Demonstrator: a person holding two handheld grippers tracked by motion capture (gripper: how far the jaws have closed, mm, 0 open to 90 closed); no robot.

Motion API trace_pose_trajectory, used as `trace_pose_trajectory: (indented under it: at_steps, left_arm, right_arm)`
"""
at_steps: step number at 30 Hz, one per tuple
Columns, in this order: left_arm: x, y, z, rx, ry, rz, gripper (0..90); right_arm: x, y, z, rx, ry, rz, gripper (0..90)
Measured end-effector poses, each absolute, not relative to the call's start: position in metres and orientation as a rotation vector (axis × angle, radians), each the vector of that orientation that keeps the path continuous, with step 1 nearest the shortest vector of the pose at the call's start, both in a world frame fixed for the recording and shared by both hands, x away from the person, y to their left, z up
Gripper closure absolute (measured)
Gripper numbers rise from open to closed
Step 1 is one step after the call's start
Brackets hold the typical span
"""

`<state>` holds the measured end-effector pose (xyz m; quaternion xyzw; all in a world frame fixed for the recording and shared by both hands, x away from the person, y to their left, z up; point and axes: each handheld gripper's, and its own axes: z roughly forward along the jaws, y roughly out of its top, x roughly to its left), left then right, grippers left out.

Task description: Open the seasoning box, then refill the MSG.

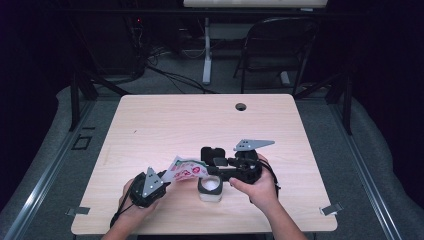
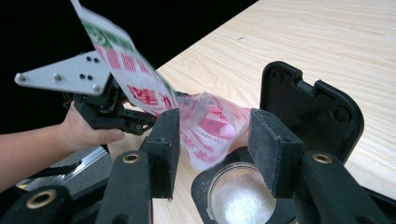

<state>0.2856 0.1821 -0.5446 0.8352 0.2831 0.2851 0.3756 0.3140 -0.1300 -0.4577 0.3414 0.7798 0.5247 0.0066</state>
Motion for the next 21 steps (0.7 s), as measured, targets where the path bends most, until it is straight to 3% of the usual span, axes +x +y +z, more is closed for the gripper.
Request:
trace_pose_trajectory:
  at_steps: [21]
  left_arm:
    - [0.291, 0.194, -0.544, 2.079, 0.806, 0.699, 68.9]
  right_arm:
    - [0.314, -0.134, -0.456, 1.043, 2.404, 1.624, 52.8]
